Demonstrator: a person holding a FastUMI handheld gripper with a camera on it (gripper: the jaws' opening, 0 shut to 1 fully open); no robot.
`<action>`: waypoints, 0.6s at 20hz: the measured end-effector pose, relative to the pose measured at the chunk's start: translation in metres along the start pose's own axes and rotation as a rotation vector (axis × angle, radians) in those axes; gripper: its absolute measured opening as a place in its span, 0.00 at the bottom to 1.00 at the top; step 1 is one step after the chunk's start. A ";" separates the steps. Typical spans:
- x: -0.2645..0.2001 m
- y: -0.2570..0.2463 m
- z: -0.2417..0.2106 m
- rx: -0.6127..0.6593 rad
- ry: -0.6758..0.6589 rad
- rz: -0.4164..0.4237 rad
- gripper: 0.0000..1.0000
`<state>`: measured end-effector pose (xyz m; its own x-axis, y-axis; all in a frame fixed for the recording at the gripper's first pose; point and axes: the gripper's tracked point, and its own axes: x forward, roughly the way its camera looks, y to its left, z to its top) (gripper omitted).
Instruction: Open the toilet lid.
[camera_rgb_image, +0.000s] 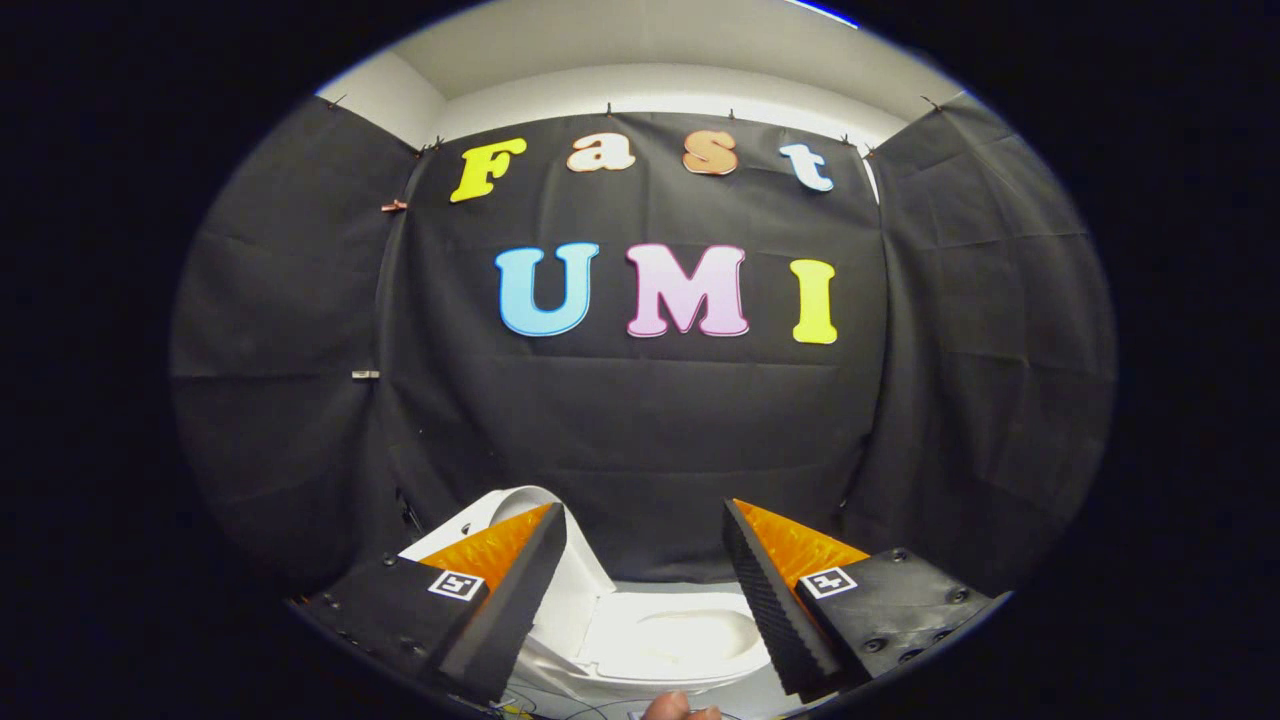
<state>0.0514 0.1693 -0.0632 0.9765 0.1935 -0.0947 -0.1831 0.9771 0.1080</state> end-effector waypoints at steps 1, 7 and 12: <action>-0.004 -0.009 0.005 0.005 -0.014 -0.007 0.98; -0.015 -0.057 0.023 0.005 -0.059 -0.069 0.99; -0.022 -0.086 0.040 0.001 -0.110 -0.109 0.98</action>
<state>0.0499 0.0770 -0.0311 0.9972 0.0753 0.0026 -0.0751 0.9917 0.1043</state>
